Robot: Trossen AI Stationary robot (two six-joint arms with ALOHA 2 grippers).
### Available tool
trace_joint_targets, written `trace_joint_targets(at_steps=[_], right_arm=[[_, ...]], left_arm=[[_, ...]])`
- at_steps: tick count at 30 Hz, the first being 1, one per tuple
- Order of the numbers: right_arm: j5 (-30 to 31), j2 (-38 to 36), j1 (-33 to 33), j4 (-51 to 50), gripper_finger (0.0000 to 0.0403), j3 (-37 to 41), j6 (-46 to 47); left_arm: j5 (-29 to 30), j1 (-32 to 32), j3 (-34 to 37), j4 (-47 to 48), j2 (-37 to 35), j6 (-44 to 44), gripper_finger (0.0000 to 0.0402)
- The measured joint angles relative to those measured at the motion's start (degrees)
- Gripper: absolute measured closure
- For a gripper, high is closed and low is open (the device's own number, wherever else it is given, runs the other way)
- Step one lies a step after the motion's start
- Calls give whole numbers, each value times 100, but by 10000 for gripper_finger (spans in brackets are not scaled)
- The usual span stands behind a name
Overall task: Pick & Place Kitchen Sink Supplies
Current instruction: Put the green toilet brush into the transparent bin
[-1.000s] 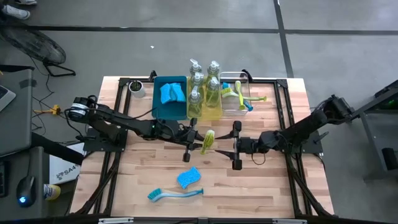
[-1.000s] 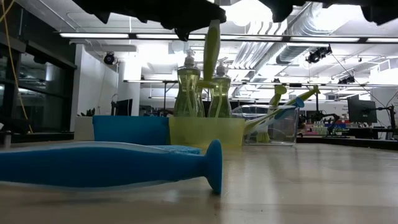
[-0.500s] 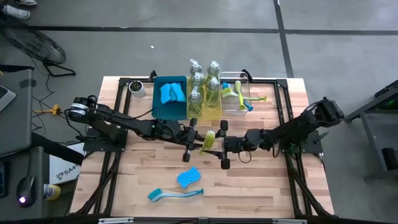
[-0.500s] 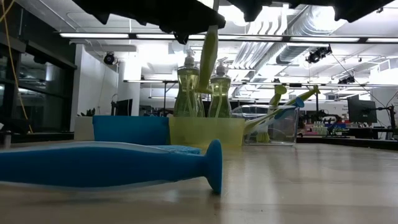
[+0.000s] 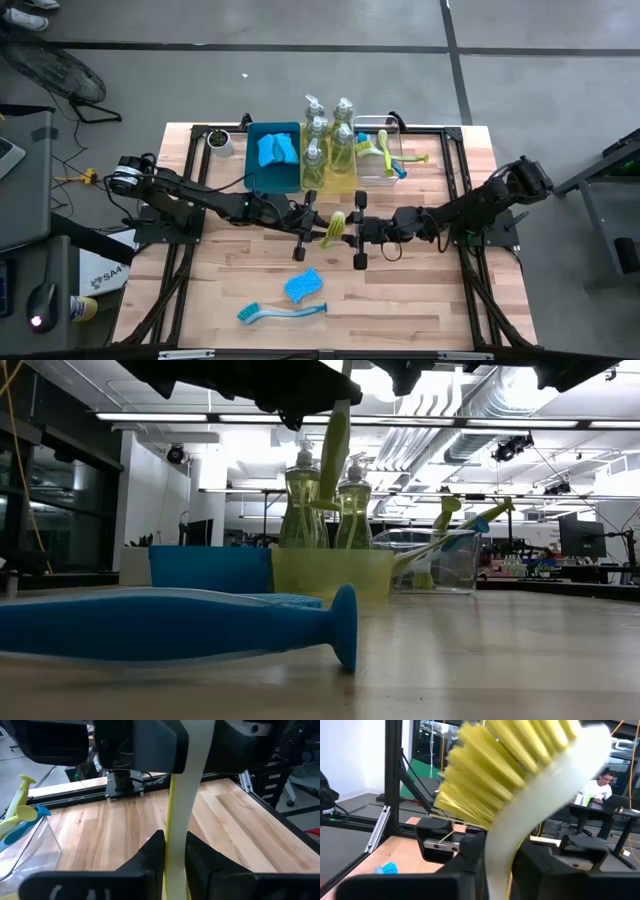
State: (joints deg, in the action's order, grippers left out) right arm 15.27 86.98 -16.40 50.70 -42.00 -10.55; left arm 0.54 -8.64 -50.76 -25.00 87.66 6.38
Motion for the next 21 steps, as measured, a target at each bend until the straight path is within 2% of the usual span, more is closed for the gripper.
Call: trace_joint_targets(at_steps=[3, 7, 11, 16, 21], right_arm=[[117, -2, 0, -34, 349, 0, 24], [88, -4, 0, -57, 349, 0, 22], [87, -4, 0, -92, 349, 2, 0], [226, -7, -2, -206, 349, 2, 42], [353, -9, 0, -281, 349, 2, 59]], left_arm=[[16, 2, 0, 10, 0, 36, 353], [22, 2, 0, 38, 0, 16, 346], [13, 2, 0, 74, 0, -38, 320], [2, 2, 0, 115, 0, -38, 269], [4, 2, 0, 128, -5, 63, 191]])
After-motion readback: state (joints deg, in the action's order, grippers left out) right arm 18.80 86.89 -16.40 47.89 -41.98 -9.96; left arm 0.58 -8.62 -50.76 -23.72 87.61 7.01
